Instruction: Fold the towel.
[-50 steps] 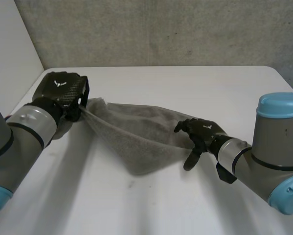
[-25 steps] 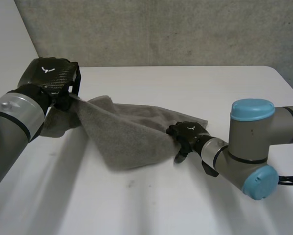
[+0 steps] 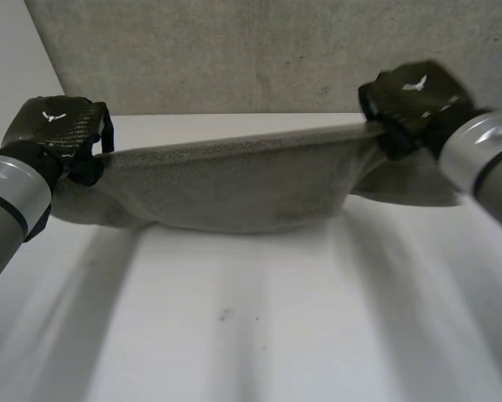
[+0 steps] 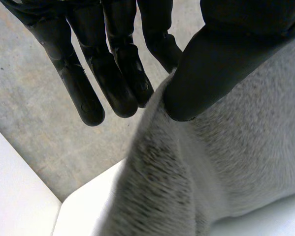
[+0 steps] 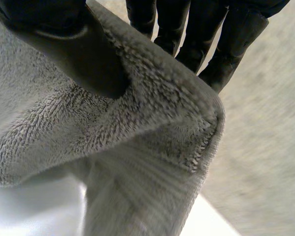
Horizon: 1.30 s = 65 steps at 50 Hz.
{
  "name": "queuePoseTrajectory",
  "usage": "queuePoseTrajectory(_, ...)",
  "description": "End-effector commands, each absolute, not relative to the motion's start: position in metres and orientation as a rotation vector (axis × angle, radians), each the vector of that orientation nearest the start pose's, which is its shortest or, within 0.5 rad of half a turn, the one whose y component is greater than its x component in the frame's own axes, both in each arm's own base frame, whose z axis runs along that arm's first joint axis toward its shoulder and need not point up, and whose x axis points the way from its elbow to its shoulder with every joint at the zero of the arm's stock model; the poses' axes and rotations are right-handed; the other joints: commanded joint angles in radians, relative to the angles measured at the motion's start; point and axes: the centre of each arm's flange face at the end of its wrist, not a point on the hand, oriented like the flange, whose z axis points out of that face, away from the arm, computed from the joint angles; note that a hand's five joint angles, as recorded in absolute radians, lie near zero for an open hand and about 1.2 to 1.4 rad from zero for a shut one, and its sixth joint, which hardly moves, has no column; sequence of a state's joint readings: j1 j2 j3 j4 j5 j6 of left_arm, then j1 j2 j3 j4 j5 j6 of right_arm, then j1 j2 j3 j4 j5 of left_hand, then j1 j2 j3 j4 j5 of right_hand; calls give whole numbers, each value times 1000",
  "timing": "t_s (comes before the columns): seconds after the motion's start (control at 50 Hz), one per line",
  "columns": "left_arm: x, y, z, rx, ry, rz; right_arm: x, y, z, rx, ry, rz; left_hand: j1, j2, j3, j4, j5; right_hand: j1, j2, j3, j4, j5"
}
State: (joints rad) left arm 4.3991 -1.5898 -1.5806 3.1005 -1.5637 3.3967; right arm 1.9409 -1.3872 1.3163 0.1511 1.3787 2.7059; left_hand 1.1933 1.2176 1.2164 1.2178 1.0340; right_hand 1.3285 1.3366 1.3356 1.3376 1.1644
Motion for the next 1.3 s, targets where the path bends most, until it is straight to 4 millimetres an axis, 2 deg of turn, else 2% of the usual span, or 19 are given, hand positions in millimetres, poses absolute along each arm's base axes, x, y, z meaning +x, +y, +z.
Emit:
queuePoseTrajectory(0.02, -220, -237, 303, 719, 2228, -2218, 242, -225, 360, -1227, 1962, -2228, 203, 179, 180, 178, 188, 68, 60, 61, 59, 57)
queuePoseTrajectory(0.12, -220, -236, 289, 752, 2273, -2169, 240, -221, 347, -1305, 2077, -2124, 203, 179, 180, 178, 188, 68, 60, 61, 59, 57)
queuePoseTrajectory(0.22, -223, -245, 251, 792, 2396, -2011, 254, -229, 291, -1580, 2220, -1772, 203, 179, 180, 178, 188, 68, 60, 61, 59, 57)
queuePoseTrajectory(0.28, -225, -250, 241, 802, 2428, -1970, 259, -231, 276, -1665, 2230, -1691, 203, 179, 180, 178, 188, 68, 60, 61, 59, 57)
queuePoseTrajectory(0.32, -232, -262, 227, 824, 2460, -1927, 273, -242, 253, -1783, 2209, -1612, 203, 179, 180, 178, 188, 68, 60, 61, 59, 57)
queuePoseTrajectory(0.44, -247, -291, 221, 835, 2448, -1950, 291, -278, 237, -1794, 2217, -1663, 203, 179, 180, 178, 188, 68, 60, 61, 59, 57)
queuePoseTrajectory(0.48, -258, -316, 235, 818, 2373, -2051, 304, -310, 247, -1732, 2169, -1866, 203, 179, 180, 178, 188, 68, 60, 61, 59, 57)
queuePoseTrajectory(0.56, -269, -347, 264, 766, 2233, -2225, 320, -341, 272, -1622, 2030, -2157, 203, 179, 180, 178, 188, 68, 60, 61, 59, 57)
queuePoseTrajectory(0.6, -273, -361, 282, 731, 2140, -2329, 332, -366, 307, -1472, 1817, -2492, 203, 179, 180, 178, 188, 68, 60, 61, 59, 57)
queuePoseTrajectory(0.64, -279, -381, 325, 649, 1920, -2532, 337, -375, 328, -1373, 1687, -2661, 203, 179, 180, 178, 188, 68, 60, 61, 59, 57)
queuePoseTrajectory(0.66, -279, -381, 325, 648, 1919, -2533, 337, -375, 328, -1372, 1686, -2663, 203, 179, 180, 178, 188, 68, 60, 61, 59, 57)
queuePoseTrajectory(0.7, -280, -389, 366, 537, 1697, -2714, 341, -381, 364, -1197, 1441, -2911, 203, 179, 180, 178, 188, 68, 60, 61, 59, 57)
queuePoseTrajectory(0.76, -277, -389, 391, 443, 1533, -2825, 343, -379, 383, -1123, 1286, -3003, 203, 179, 180, 178, 188, 68, 60, 61, 59, 57)
queuePoseTrajectory(0.84, -273, -383, 404, 393, 1484, -2866, 345, -369, 379, -1195, 1259, -2911, 203, 179, 180, 178, 188, 68, 60, 61, 59, 57)
queuePoseTrajectory(0.94, -264, -372, 368, 431, 1714, -2746, 348, -351, 335, -1431, 1381, -2602, 203, 179, 180, 178, 188, 68, 60, 61, 59, 57)
queuePoseTrajectory(1.04, -255, -342, 293, 543, 2029, -2494, 340, -323, 262, -1636, 1628, -2151, 203, 179, 180, 178, 188, 68, 60, 61, 59, 57)
queuePoseTrajectory(1.1, -253, -333, 274, 582, 2105, -2431, 336, -316, 246, -1667, 1692, -2046, 203, 179, 180, 178, 188, 68, 60, 61, 59, 57)
queuePoseTrajectory(1.2, -241, -299, 214, 668, 2334, -2204, 323, -288, 174, -1821, 1866, -1668, 203, 179, 180, 178, 188, 68, 60, 61, 59, 57)
queuePoseTrajectory(1.3, -232, -287, 189, 712, 2374, -2090, 315, -277, 143, -1915, 1903, -1541, 203, 179, 180, 178, 188, 68, 60, 61, 59, 57)
